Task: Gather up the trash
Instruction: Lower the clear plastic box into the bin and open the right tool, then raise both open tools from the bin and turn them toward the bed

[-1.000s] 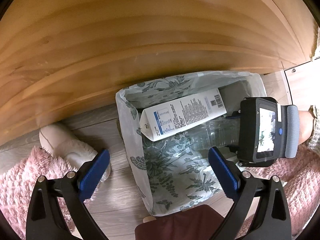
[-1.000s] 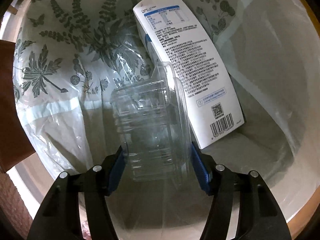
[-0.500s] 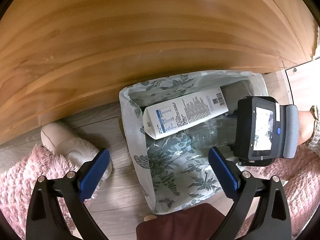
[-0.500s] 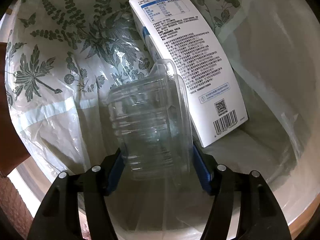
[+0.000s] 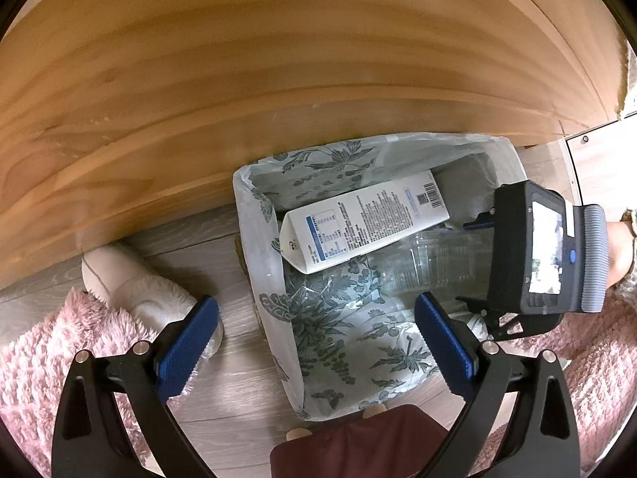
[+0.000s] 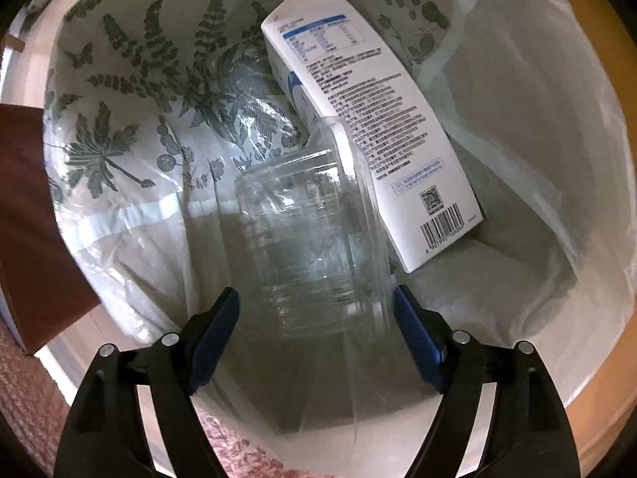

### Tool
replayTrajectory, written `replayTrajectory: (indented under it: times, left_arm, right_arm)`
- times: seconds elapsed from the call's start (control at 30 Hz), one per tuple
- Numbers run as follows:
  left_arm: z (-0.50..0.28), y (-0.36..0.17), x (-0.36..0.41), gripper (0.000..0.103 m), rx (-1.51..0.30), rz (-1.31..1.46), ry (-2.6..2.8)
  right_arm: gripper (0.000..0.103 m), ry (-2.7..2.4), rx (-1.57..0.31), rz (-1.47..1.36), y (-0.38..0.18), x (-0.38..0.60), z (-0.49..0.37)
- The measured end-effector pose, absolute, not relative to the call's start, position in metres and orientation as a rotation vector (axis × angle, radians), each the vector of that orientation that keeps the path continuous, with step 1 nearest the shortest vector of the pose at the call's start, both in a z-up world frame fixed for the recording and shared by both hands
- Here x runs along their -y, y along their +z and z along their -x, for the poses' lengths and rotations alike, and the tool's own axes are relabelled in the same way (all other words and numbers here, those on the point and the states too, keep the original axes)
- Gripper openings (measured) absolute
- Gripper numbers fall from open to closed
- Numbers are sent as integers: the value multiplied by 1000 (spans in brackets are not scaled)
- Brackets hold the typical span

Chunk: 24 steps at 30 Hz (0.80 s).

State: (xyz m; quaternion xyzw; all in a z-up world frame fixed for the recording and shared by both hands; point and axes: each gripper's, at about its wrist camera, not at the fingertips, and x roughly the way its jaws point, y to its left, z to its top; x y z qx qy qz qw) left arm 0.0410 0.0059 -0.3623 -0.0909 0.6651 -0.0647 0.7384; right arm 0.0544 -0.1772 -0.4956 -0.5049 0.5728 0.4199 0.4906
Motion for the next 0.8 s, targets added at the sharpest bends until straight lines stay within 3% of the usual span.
replayTrajectory:
  times: [0.8]
  left_arm:
    - [-23,-314,-3,95,-1306,195,-184]
  right_arm:
    - [95,695,-1180,750,-363,187,-29]
